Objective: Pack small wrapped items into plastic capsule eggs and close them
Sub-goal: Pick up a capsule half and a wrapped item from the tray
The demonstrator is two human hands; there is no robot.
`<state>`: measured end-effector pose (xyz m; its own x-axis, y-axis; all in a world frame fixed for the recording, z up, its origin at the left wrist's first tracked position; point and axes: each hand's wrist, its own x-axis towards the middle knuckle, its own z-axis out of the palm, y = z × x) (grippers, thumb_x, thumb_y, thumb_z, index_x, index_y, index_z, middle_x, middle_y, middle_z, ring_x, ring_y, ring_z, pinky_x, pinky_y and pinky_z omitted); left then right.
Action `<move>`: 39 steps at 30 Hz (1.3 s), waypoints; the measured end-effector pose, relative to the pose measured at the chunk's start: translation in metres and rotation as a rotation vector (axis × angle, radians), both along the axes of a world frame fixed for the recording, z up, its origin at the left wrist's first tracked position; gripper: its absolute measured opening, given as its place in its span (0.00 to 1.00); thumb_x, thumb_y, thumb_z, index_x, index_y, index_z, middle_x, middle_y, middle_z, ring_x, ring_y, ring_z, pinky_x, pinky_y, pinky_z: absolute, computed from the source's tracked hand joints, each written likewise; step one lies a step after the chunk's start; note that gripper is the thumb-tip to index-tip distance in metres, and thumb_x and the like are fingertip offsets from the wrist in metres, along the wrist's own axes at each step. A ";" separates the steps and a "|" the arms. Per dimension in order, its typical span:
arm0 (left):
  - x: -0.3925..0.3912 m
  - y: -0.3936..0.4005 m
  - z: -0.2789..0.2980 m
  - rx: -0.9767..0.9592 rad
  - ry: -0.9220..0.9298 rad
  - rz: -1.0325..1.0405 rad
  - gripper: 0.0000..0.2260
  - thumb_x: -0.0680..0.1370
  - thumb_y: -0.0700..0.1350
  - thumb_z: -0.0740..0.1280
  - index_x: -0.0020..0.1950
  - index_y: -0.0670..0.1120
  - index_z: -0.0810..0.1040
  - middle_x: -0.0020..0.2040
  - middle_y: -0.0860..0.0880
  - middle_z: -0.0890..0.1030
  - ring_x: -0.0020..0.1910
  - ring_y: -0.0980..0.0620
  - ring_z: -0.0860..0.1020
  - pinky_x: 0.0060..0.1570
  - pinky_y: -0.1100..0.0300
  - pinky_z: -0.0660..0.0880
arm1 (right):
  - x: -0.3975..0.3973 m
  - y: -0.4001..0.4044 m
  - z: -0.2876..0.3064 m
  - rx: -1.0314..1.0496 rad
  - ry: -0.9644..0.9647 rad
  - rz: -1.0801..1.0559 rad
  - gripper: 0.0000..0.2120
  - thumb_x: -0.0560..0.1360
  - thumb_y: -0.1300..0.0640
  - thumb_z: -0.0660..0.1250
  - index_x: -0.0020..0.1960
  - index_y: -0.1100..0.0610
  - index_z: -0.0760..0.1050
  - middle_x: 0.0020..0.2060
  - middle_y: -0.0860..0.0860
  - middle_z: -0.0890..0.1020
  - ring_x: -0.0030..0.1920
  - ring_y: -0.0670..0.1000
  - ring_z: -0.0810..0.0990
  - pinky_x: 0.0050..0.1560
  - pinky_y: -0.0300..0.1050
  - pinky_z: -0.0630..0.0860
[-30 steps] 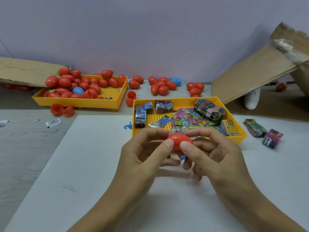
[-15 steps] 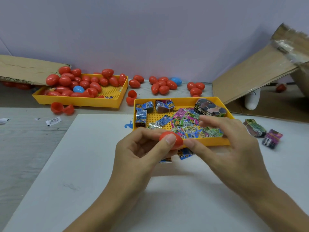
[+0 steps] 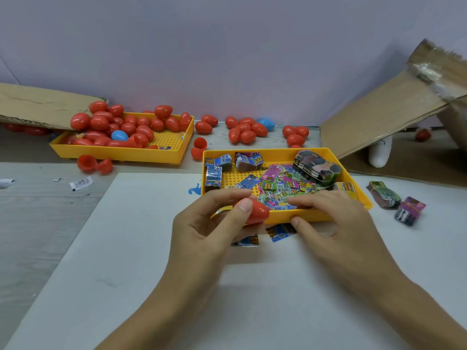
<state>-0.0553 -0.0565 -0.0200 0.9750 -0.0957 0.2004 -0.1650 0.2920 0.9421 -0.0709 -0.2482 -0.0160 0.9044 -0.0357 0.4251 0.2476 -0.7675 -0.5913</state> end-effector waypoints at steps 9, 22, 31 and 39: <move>-0.003 -0.001 0.003 0.033 -0.006 -0.042 0.08 0.74 0.48 0.72 0.52 0.50 0.85 0.48 0.46 0.84 0.46 0.43 0.86 0.47 0.51 0.83 | -0.006 0.004 0.012 0.804 -0.033 0.066 0.09 0.66 0.55 0.74 0.46 0.47 0.84 0.43 0.48 0.87 0.44 0.47 0.85 0.39 0.38 0.82; -0.008 -0.004 0.006 0.124 -0.057 -0.156 0.12 0.76 0.49 0.64 0.44 0.44 0.84 0.48 0.44 0.79 0.43 0.44 0.83 0.41 0.59 0.81 | -0.022 0.026 0.019 0.832 0.134 0.168 0.16 0.62 0.49 0.74 0.49 0.47 0.83 0.36 0.51 0.87 0.35 0.44 0.83 0.36 0.35 0.76; -0.008 -0.007 0.003 0.207 -0.193 0.040 0.03 0.72 0.37 0.69 0.42 0.40 0.83 0.43 0.45 0.80 0.36 0.47 0.82 0.34 0.59 0.81 | -0.024 0.026 0.019 0.794 0.109 0.148 0.14 0.64 0.50 0.75 0.49 0.48 0.83 0.41 0.48 0.88 0.44 0.48 0.86 0.45 0.39 0.80; -0.009 -0.006 0.005 0.195 -0.216 0.063 0.01 0.70 0.38 0.74 0.39 0.42 0.83 0.42 0.47 0.80 0.36 0.45 0.82 0.34 0.62 0.80 | -0.025 0.026 0.019 0.729 0.170 0.218 0.10 0.66 0.54 0.77 0.47 0.44 0.84 0.41 0.48 0.86 0.41 0.47 0.84 0.42 0.39 0.80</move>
